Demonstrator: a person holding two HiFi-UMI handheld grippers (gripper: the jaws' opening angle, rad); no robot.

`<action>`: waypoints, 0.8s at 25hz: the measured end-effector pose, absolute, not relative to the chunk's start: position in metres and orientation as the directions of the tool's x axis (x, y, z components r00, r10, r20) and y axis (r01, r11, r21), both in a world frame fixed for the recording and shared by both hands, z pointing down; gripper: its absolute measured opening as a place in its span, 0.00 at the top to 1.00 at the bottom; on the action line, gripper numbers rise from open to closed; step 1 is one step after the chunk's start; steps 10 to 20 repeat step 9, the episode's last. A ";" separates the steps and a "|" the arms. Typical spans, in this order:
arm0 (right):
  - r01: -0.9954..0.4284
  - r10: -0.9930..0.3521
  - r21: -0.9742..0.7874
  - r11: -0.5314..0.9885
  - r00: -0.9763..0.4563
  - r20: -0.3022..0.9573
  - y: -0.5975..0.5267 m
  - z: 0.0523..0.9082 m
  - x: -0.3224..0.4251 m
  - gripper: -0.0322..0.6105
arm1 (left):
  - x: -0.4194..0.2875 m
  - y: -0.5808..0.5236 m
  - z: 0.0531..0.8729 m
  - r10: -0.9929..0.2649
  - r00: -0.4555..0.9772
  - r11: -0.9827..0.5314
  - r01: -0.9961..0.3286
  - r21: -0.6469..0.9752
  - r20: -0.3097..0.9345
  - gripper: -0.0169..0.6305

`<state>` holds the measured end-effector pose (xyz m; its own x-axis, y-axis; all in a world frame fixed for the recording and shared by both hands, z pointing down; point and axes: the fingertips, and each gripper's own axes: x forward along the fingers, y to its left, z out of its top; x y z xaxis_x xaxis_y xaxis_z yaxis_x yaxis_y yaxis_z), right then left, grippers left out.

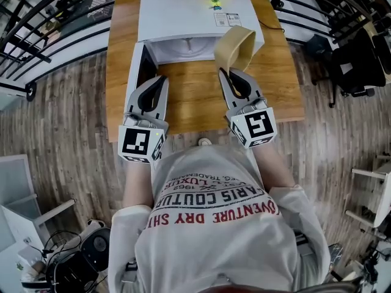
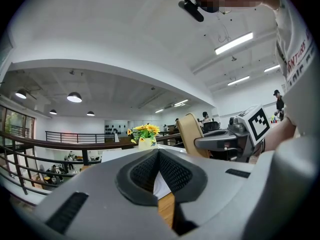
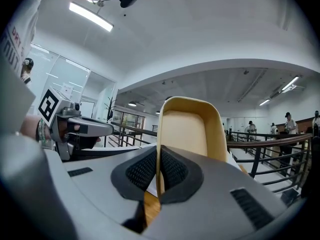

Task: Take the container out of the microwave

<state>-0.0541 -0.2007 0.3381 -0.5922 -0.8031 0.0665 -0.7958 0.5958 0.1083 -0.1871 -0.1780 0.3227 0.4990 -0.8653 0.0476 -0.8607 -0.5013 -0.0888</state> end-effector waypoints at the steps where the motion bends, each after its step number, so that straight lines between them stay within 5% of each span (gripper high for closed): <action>1: -0.794 -0.800 0.105 0.599 -0.596 0.065 -0.200 0.339 -0.054 0.90 | -0.188 -0.177 0.323 -0.867 0.495 -0.498 -0.863 -0.089 0.048 0.95; 20: -0.796 -0.799 0.069 0.602 -0.600 0.047 -0.199 0.338 -0.047 0.90 | -0.181 -0.178 0.321 -0.868 0.494 -0.496 -0.863 -0.091 0.048 0.95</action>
